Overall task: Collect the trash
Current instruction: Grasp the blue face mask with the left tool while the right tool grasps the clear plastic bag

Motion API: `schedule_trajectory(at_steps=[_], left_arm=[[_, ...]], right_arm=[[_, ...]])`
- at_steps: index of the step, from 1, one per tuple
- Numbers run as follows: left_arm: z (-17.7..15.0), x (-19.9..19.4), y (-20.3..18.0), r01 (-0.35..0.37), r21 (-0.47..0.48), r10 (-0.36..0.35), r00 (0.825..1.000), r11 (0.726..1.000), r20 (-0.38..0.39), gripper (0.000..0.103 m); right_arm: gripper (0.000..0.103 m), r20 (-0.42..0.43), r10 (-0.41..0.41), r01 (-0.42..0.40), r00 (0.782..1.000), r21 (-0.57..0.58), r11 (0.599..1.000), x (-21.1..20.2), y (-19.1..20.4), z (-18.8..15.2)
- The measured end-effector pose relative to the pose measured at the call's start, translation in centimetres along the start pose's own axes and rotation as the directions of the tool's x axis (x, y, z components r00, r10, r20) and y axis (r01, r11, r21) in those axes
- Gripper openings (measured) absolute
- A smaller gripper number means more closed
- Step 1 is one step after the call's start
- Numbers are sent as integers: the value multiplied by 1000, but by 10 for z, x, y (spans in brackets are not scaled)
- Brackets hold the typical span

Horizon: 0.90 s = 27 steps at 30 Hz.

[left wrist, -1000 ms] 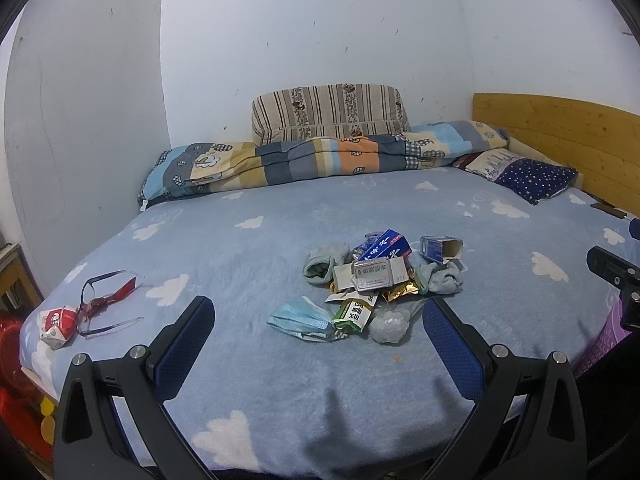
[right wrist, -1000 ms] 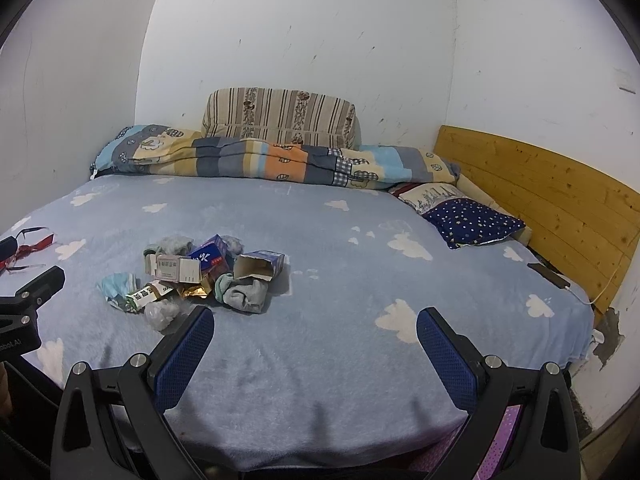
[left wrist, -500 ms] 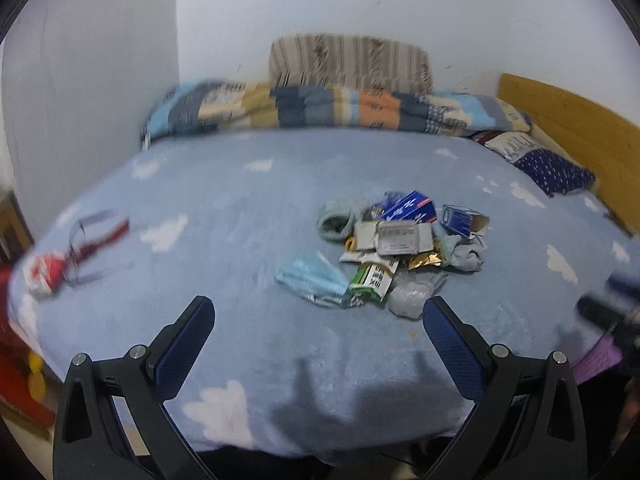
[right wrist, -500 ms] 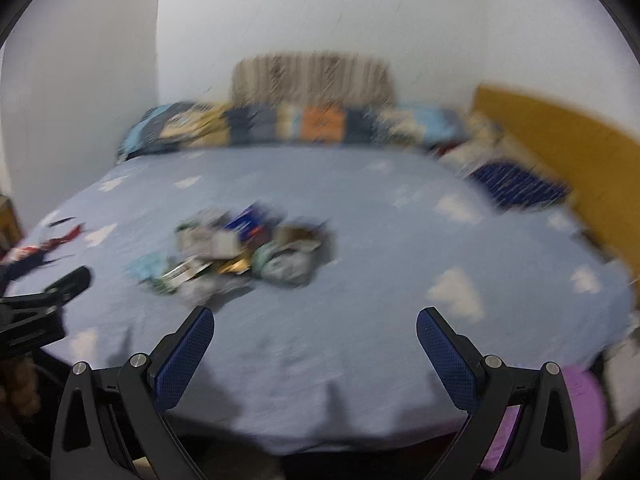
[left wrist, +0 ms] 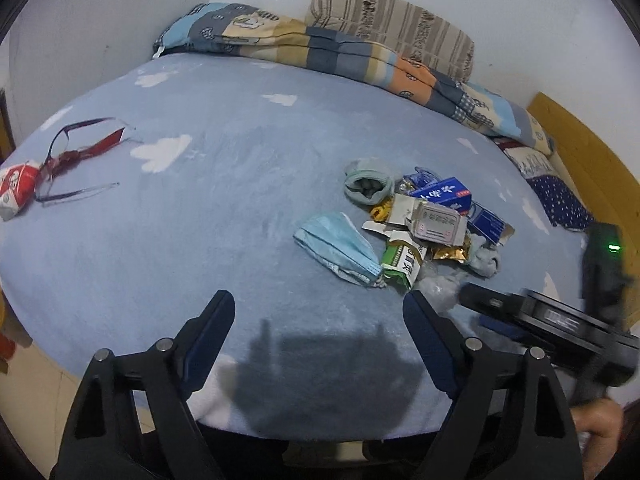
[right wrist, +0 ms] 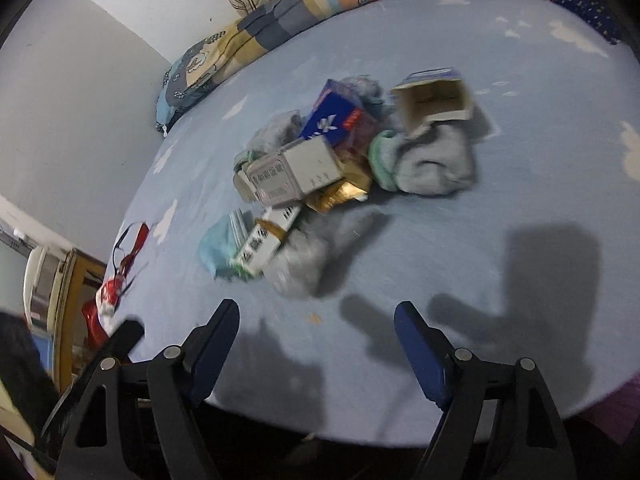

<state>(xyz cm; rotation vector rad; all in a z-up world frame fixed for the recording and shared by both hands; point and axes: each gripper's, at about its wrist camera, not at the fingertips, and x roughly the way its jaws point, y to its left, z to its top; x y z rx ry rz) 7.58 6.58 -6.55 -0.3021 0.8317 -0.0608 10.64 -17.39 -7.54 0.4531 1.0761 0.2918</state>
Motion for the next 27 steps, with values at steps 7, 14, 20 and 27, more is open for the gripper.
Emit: schedule_trajectory(at_steps=[7, 14, 20, 27], left_arm=[[16, 22, 4, 14, -63, -19, 996, 998, -86, 75], [34, 68, 6, 1, -157, -33, 978, 988, -204, 69], [39, 105, -11, -32, -123, -1, 965, 992, -263, 60], [39, 122, -26, -70, -17, 64, 968, 997, -243, 28]], right_arm=[[49, -54, 26, -20, 998, 109, 994, 45, -10, 18], [35, 12, -1, 0, 1000, 2, 1000, 8, -6, 20], [34, 66, -3, 5, 998, -40, 999, -22, -7, 17], [34, 96, 1, 7, 995, -75, 997, -30, -3, 9]])
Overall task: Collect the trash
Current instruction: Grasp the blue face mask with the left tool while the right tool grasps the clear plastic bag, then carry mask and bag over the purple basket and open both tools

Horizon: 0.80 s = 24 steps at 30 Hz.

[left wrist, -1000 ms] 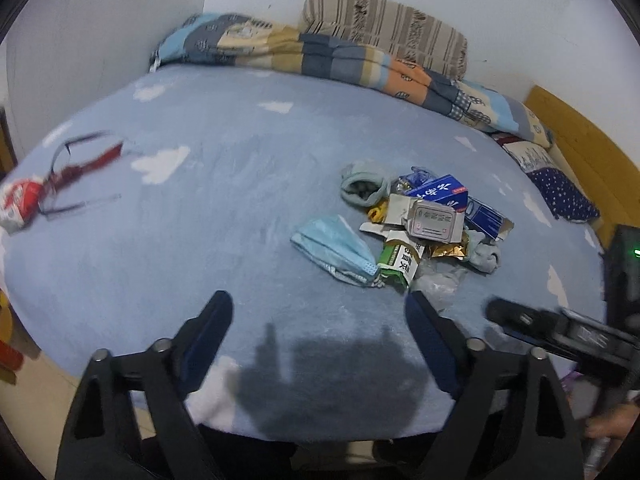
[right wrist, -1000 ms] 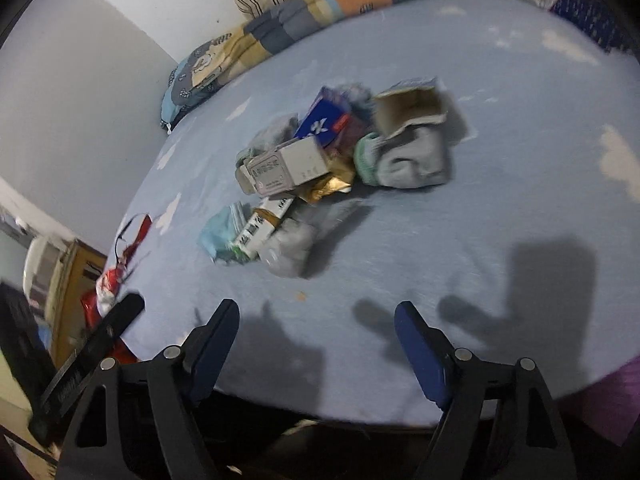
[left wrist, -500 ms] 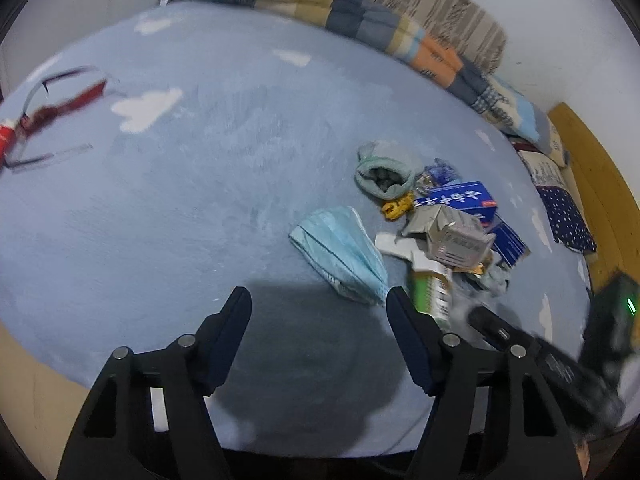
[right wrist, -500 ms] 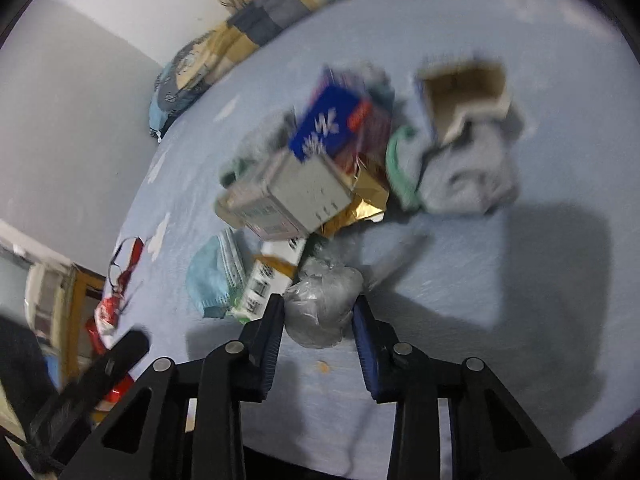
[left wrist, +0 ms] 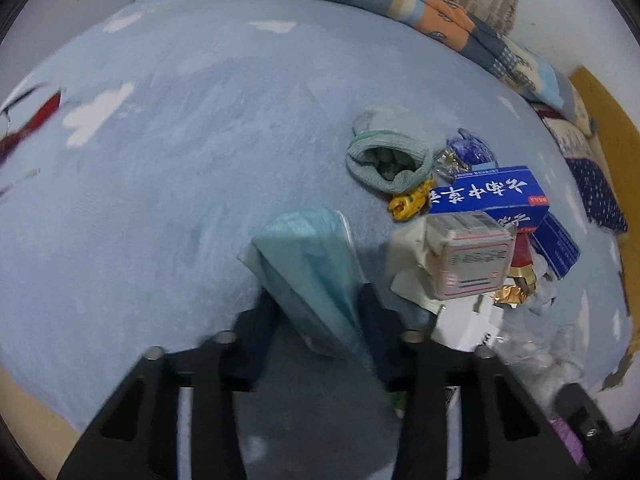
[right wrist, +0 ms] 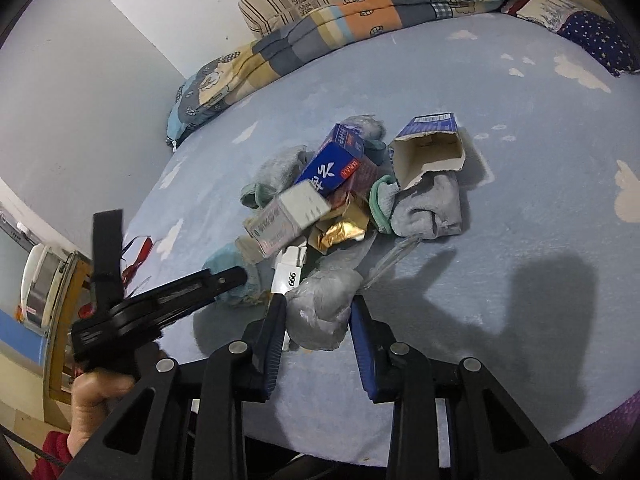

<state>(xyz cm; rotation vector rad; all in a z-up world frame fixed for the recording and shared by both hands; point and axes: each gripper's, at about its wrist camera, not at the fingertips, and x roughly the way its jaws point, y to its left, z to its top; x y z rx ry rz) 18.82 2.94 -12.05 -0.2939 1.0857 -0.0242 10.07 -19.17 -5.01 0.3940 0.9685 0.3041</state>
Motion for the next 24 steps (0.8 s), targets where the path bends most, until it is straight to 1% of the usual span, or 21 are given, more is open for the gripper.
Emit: schedule_trajectory(at_steps=[2, 3, 7, 10, 12, 13, 15, 17, 18, 21, 24], left_arm=[[0, -2, 2, 25, -3, -25, 1000, 1000, 4, 21], [1, -4, 5, 39, -9, -39, 999, 999, 8, 20], [-4, -18, 16, 85, -32, -84, 995, 996, 48, 17], [-7, -30, 15, 83, -3, -82, 992, 997, 99, 17], [-10, -42, 10, 54, 33, -58, 987, 998, 148, 17], [-9, -45, 4, 49, 50, -57, 984, 998, 169, 17], [-11, -56, -4, 43, 85, -60, 976, 995, 211, 17], [-13, -67, -12, 50, 132, -82, 965, 990, 248, 17], [-15, -73, -18, 52, 164, -95, 958, 985, 271, 17], [-22, -84, -36, 16, 256, -102, 940, 967, 324, 17], [-32, -91, -48, -4, 320, -115, 929, 947, 351, 17]], right_arm=[[34, 11, 0, 0, 1000, -7, 1000, -6, 1, 0], [33, 20, 1, 0, 1000, -13, 1000, -10, 1, -1], [33, 81, -32, 37, 996, -58, 998, -32, 0, -6], [33, 127, -39, 47, 991, -57, 997, -45, -7, -8], [33, 140, -43, 51, 989, -52, 997, -46, -10, -7], [33, 141, -45, 52, 989, -46, 998, -45, -12, -6], [33, 143, -41, 46, 989, -33, 998, -44, -14, -4], [33, 150, -37, 43, 988, -38, 998, -44, -14, -2], [33, 158, -37, 44, 987, -44, 998, -44, -12, -2], [33, 172, -36, 47, 984, -60, 997, -47, -10, -6], [33, 176, -37, 49, 984, -68, 996, -47, -7, -9]])
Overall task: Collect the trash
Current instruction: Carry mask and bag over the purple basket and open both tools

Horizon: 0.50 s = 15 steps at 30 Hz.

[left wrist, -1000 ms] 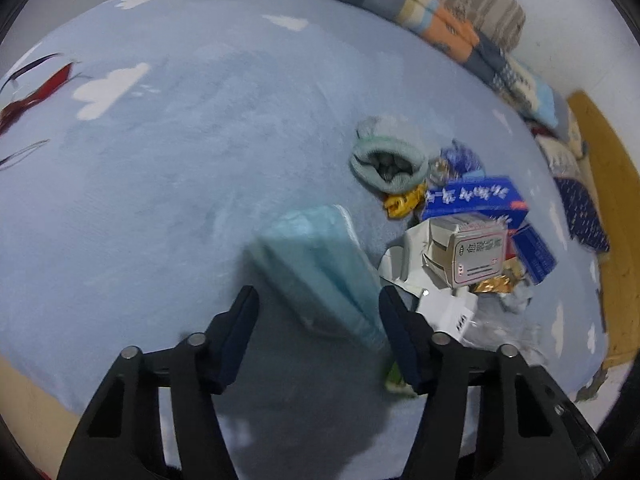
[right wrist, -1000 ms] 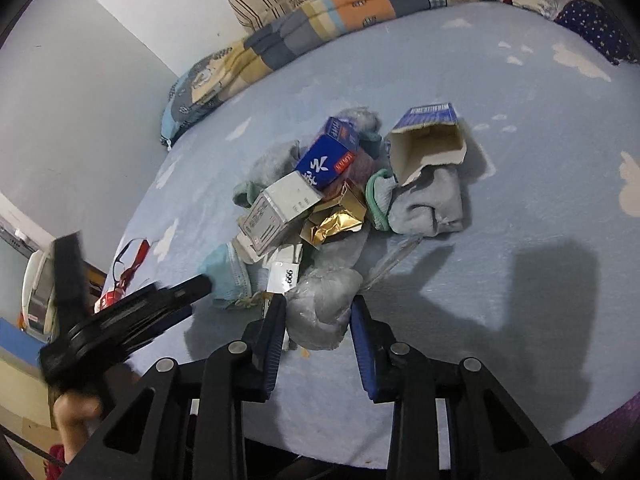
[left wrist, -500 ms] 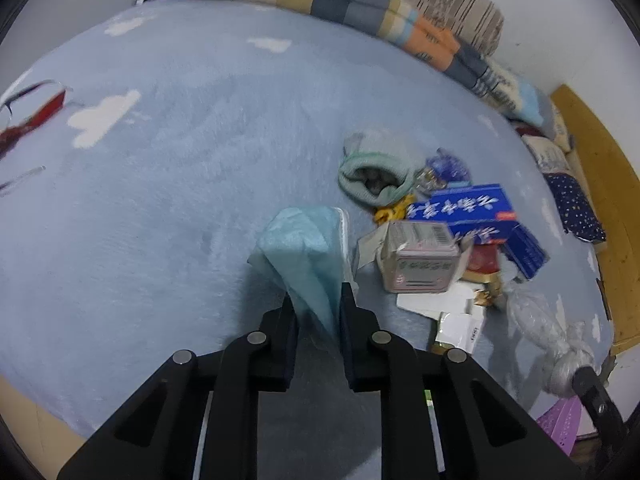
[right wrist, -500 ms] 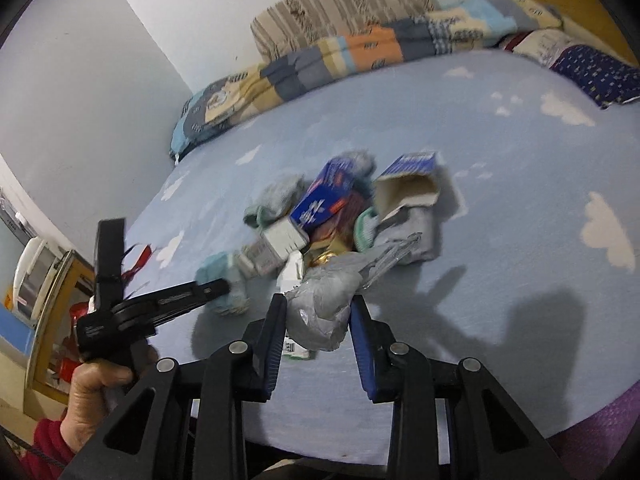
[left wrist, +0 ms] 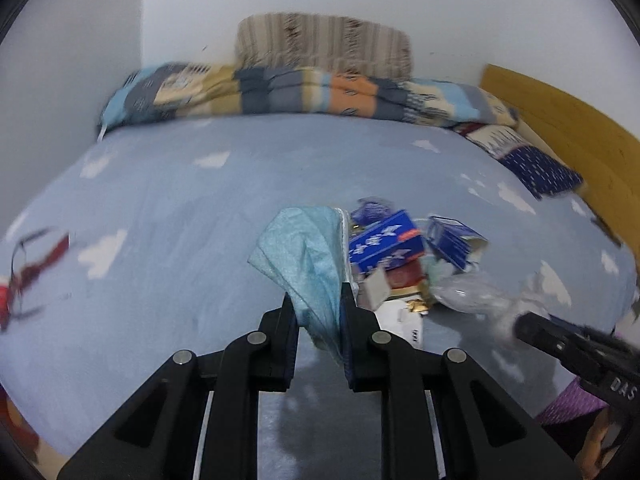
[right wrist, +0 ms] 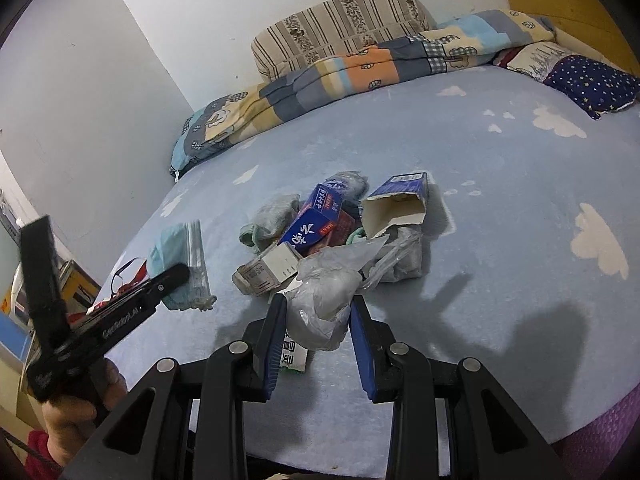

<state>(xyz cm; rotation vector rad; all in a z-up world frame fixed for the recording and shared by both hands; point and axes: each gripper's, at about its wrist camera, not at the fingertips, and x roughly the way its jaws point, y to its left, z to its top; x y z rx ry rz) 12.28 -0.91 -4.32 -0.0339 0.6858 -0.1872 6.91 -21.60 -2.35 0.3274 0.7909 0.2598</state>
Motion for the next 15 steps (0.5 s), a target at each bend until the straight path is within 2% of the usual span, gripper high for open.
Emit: schedule_trajectory(at_steps=[3, 7, 11, 15], left_arm=[[0, -4, -11, 12, 45, -13, 1000, 999, 13, 17], [-1, -6, -18, 53, 37, -53, 999, 998, 5, 17], [0, -9, -30, 114, 48, -114, 993, 992, -12, 17], [2, -18, -57, 201, 84, -199, 980, 976, -26, 17]], right_arm=[[33, 1, -6, 6, 1000, -6, 1000, 1, 0, -1], [33, 8, -14, 14, 1000, -6, 1000, 0, 0, -1], [33, 28, -12, 12, 1000, 7, 1000, -8, -1, 1], [33, 71, 2, -5, 997, 33, 999, -29, -4, 6]])
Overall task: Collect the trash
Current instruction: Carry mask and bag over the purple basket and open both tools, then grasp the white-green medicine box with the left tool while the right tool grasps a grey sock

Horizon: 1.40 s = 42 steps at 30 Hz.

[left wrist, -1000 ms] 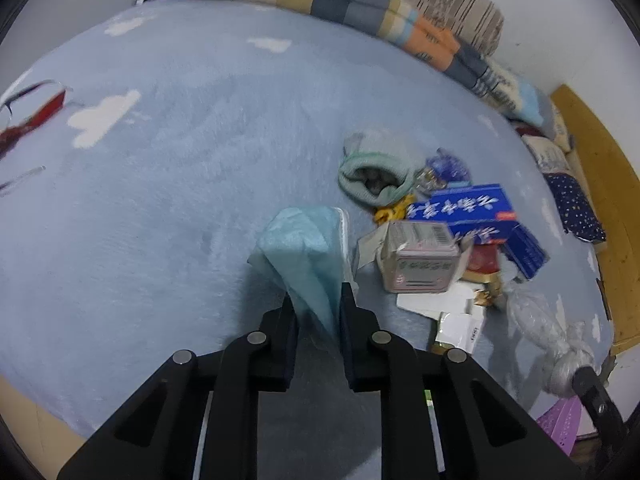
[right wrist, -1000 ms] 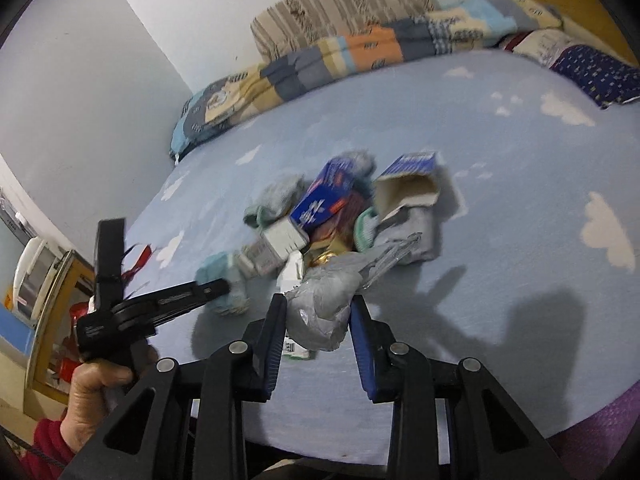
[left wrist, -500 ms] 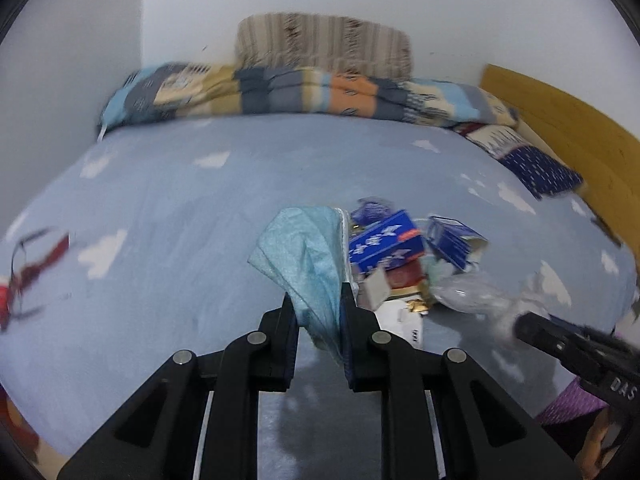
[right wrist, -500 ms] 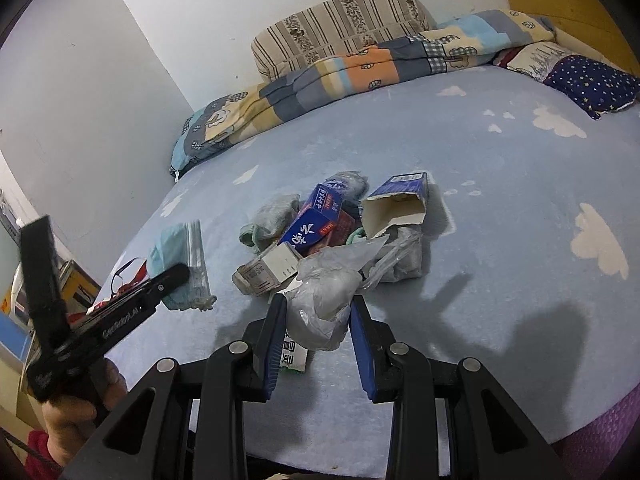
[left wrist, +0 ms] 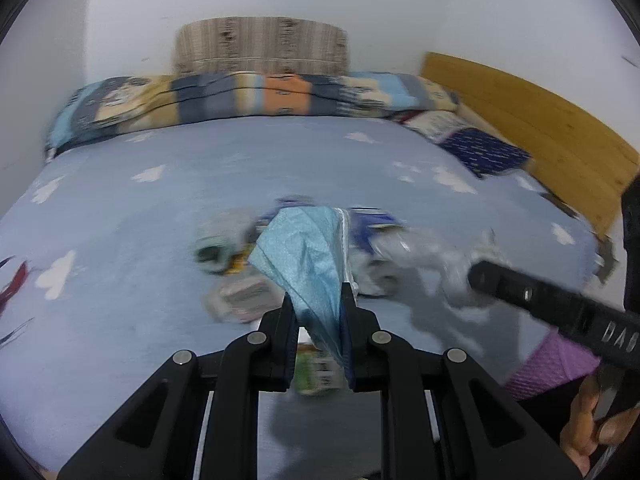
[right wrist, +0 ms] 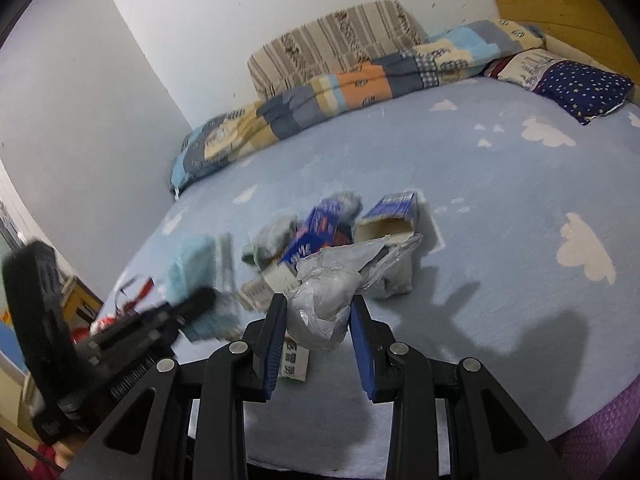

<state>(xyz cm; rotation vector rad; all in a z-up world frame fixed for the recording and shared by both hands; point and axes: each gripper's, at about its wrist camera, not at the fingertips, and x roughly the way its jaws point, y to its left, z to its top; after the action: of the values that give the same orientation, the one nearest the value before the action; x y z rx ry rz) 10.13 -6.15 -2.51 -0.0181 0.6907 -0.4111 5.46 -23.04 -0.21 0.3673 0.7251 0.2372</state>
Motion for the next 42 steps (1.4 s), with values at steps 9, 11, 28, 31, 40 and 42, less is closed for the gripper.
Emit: schedule_trajectory(at_steps=[9, 11, 28, 31, 40, 42], left_arm=[[10, -14, -120, 264, 136, -256, 964, 955, -76, 17], [10, -15, -156, 340, 162, -324, 939, 927, -115, 17], [-34, 25, -385, 612, 238, -474, 759, 755, -447, 47], [-32, 25, -377, 615, 216, -485, 753, 758, -443, 48], [-11, 7, -278, 471, 206, -402, 864, 857, -303, 64], [-11, 1, -242, 404, 206, -348, 900, 891, -262, 65]], right_arm=[[33, 171, -50, 27, 984, 136, 990, -126, -57, 5], [33, 204, -106, 69, 973, 180, 981, -160, -81, 1], [45, 150, -429, 274, 891, 574, 771, -291, -266, -78], [53, 128, -455, 294, 881, 605, 740, -296, -279, -88], [57, 144, -414, 289, 899, 515, 807, -283, -252, -68], [57, 148, -376, 278, 915, 443, 852, -267, -230, -54]])
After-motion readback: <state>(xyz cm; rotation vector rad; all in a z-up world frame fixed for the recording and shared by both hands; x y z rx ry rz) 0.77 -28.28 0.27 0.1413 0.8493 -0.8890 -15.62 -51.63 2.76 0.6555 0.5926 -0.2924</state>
